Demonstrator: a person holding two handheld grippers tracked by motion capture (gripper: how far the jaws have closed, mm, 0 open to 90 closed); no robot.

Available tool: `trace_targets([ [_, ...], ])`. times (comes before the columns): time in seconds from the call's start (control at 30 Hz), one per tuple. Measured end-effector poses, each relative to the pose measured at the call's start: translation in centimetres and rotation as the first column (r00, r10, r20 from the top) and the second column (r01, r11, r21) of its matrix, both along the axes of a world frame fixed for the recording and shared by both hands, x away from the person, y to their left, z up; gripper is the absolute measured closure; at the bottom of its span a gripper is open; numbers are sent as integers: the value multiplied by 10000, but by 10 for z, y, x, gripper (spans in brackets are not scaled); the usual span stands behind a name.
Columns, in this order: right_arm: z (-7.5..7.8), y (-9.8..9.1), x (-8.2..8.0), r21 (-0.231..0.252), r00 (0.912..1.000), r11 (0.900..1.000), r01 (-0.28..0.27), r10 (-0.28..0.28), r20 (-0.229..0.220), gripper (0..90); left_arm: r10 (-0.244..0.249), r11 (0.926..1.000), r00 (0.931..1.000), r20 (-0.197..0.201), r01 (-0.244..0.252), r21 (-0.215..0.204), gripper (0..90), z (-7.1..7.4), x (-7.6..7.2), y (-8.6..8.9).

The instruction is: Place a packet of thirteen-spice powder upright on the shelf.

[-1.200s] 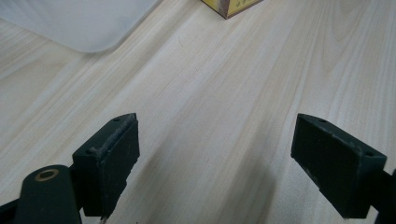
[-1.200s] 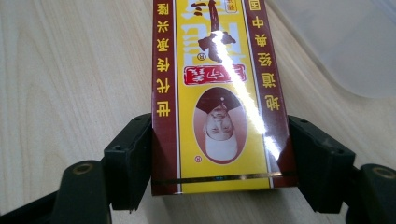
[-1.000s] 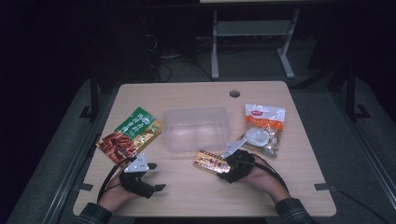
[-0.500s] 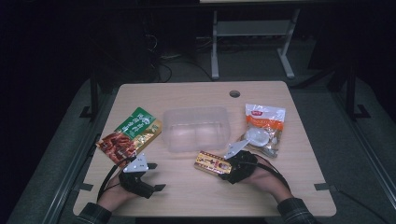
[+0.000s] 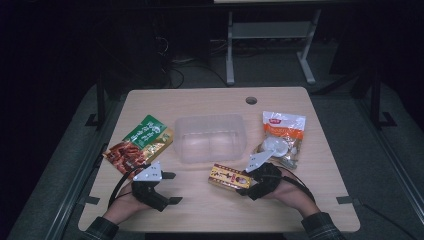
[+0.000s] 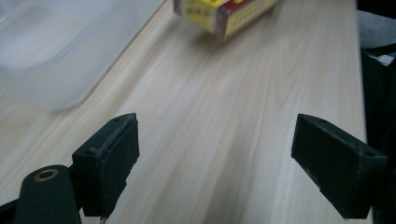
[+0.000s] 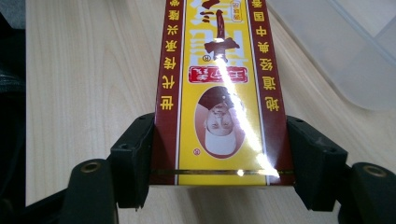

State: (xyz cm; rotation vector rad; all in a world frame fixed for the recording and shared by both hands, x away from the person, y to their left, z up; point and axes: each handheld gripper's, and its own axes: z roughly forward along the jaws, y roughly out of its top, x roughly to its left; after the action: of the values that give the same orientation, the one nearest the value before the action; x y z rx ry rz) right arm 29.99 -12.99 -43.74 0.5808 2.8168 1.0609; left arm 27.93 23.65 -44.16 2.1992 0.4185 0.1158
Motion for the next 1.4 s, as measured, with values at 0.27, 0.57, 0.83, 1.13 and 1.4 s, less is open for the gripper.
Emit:
trace_targets([
  [0.27,6,-1,-2,177,9993,9993,-339,336,161,318,-750,9970,9968,280,754,-162,140,13,9,-21],
  [0.57,9,-3,-3,321,9975,9971,-683,677,201,317,-1386,9901,9895,403,1395,-181,134,18,17,-41],
  [0.83,9,-1,-5,346,9894,9895,-1401,1385,441,317,-1990,9791,9786,516,2008,-322,132,17,21,-54],
  [1.13,13,6,-11,671,9788,9772,-2016,1985,502,317,-2674,9627,9628,379,2686,-327,131,13,18,-63],
  [1.4,14,15,-17,939,9615,9572,-2738,2699,522,317,-3111,9496,9500,272,3119,-301,134,10,13,-70],
])
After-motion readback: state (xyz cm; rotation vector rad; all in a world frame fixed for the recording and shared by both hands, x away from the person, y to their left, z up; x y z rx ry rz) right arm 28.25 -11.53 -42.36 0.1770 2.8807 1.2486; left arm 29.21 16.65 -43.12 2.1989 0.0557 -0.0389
